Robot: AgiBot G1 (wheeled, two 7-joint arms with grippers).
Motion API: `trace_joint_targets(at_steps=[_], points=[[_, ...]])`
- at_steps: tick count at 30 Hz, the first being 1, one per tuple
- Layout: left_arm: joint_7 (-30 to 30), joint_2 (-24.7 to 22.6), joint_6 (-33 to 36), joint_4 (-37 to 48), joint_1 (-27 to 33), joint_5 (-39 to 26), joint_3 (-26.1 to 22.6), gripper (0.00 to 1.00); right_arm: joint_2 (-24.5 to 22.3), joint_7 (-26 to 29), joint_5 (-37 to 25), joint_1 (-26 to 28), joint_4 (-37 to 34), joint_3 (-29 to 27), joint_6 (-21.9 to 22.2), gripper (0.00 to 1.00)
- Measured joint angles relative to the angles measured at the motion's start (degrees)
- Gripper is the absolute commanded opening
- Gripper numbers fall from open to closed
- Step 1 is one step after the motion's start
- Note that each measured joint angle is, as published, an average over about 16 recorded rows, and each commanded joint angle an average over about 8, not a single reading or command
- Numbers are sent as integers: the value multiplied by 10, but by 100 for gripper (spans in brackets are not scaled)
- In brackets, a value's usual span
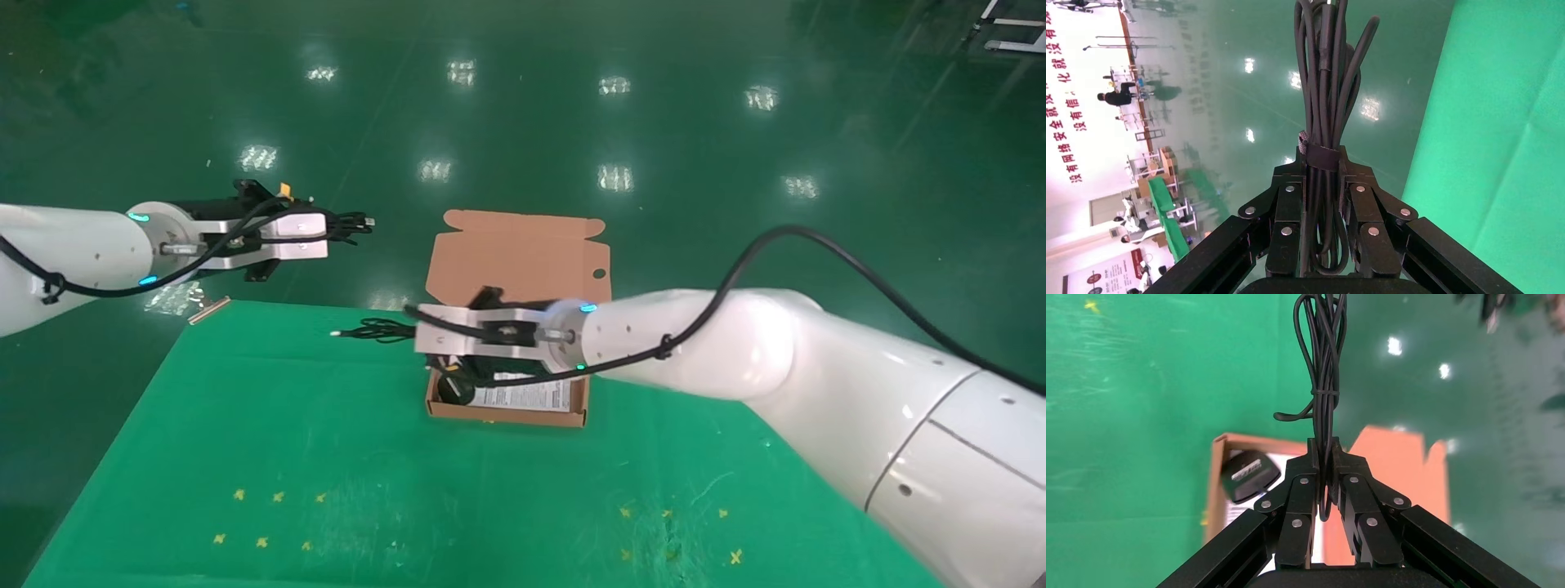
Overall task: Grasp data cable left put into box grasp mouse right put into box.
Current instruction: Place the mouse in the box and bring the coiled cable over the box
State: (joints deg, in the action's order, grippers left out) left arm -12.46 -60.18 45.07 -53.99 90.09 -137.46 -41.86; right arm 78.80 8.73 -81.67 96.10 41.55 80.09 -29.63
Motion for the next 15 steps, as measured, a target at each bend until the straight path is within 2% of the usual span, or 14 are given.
trace_joint_targets(at_steps=[7,13,15], points=[[0,0,0,0,0,0,0,0,0,50,36,-11,-41,21,9,0],[0,0,0,0,0,0,0,0,0,93,40,-11,-69,45,14,1],[0,0,0,0,0,0,0,0,0,105,37,-10,-76,53,17,26]])
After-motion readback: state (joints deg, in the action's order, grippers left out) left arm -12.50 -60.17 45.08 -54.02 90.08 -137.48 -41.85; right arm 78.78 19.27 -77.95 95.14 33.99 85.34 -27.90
